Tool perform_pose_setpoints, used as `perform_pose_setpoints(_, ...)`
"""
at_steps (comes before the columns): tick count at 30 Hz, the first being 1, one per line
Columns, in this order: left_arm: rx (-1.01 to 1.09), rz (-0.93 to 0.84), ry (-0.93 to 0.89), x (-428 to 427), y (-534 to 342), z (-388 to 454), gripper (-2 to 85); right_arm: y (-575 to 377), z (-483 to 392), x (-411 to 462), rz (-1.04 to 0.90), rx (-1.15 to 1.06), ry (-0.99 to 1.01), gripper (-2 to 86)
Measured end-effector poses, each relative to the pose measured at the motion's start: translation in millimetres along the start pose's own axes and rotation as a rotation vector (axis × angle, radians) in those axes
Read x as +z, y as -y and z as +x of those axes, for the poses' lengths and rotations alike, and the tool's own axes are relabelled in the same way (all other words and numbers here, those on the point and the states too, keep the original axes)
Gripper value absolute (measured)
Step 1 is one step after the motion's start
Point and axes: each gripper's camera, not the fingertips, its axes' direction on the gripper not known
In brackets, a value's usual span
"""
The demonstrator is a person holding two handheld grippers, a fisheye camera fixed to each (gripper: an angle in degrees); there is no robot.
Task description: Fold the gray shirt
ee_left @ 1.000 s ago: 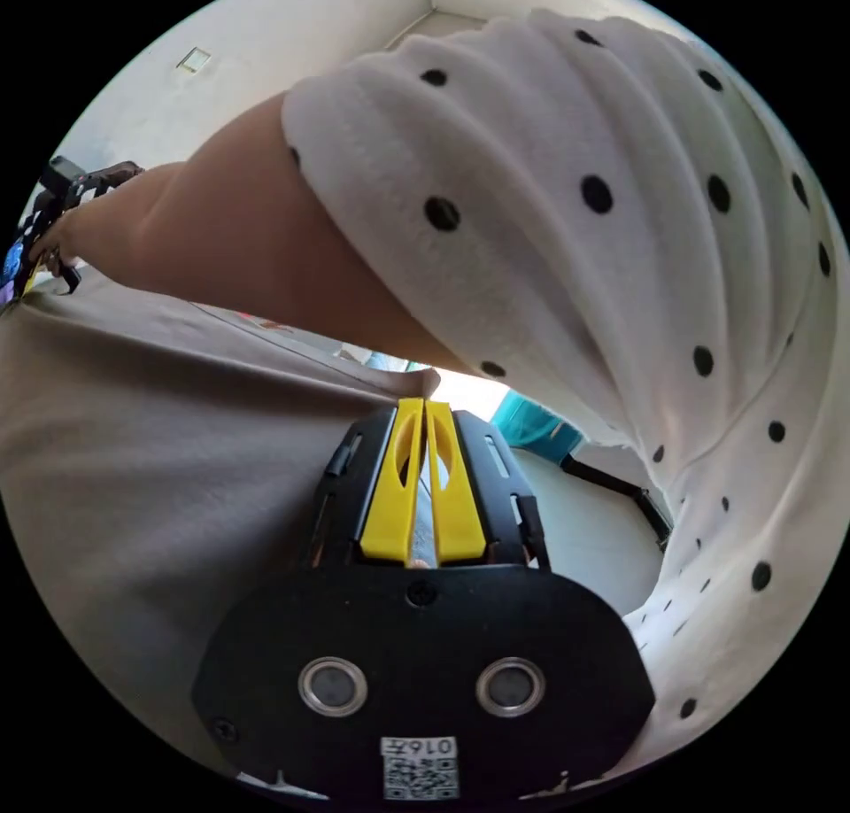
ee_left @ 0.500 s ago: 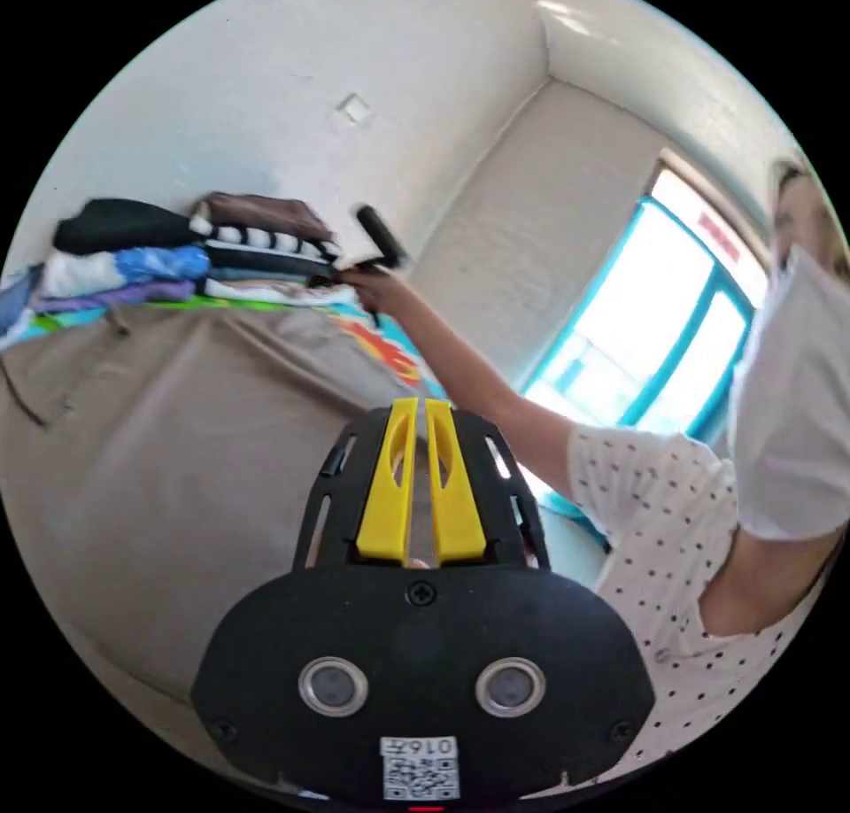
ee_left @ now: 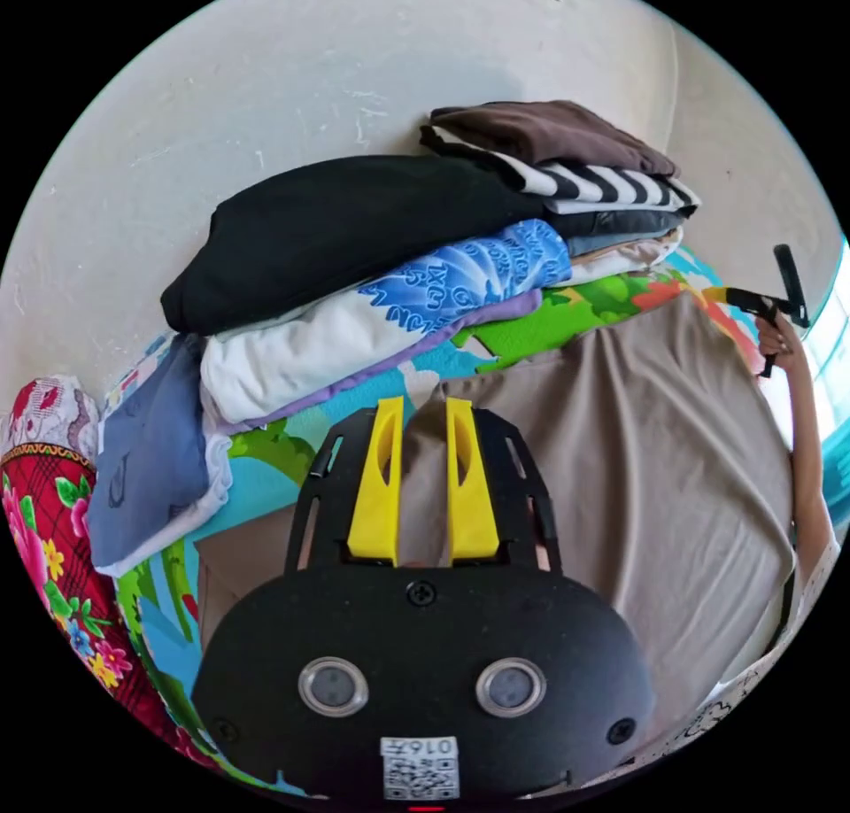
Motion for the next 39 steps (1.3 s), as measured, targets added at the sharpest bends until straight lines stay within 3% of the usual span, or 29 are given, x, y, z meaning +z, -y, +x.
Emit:
perform_pose_setpoints(5, 0.069, -0.013, -0.018, 21, 26, 14, 0.2, 7, 7, 25, -0.099, -0.008, -0.116, 13.8)
perform_pose_setpoints(10, 0.077, -0.032, -0.008, 31, 46, 15, -0.6, 9, 4, 40, -0.154, -0.073, -0.191, 7.6)
perform_pose_setpoints(13, 0.094, -0.057, -0.066, 28, 57, 3, 0.5, 9, 12, 39, -0.143, -0.062, -0.189, 6.2)
perform_pose_setpoints(15, 0.091, -0.139, -0.131, 33, 66, -11, 7.5, 8, 20, 38, -0.141, -0.046, -0.164, 6.2)
perform_pose_setpoints(19, 0.038, -0.176, -0.194, 39, 76, -25, 10.7, 7, 30, 37, -0.134, -0.028, -0.137, 6.1)
perform_pose_setpoints(24, 0.0, -0.128, -0.153, 43, 81, -31, 0.0, 6, 27, 37, -0.133, -0.052, -0.154, 4.4)
perform_pose_setpoints(28, -0.046, -0.116, -0.153, 37, 81, -45, -0.7, 2, 10, 38, -0.147, -0.144, -0.158, 0.8)
perform_pose_setpoints(32, -0.121, -0.076, -0.139, 29, 77, -63, -0.9, -2, -3, 33, -0.118, -0.184, -0.351, -0.1)
perform_pose_setpoints(39, -0.115, -0.057, -0.113, 26, 75, -58, -0.9, -2, -8, 27, -0.111, -0.143, -0.37, -0.2)
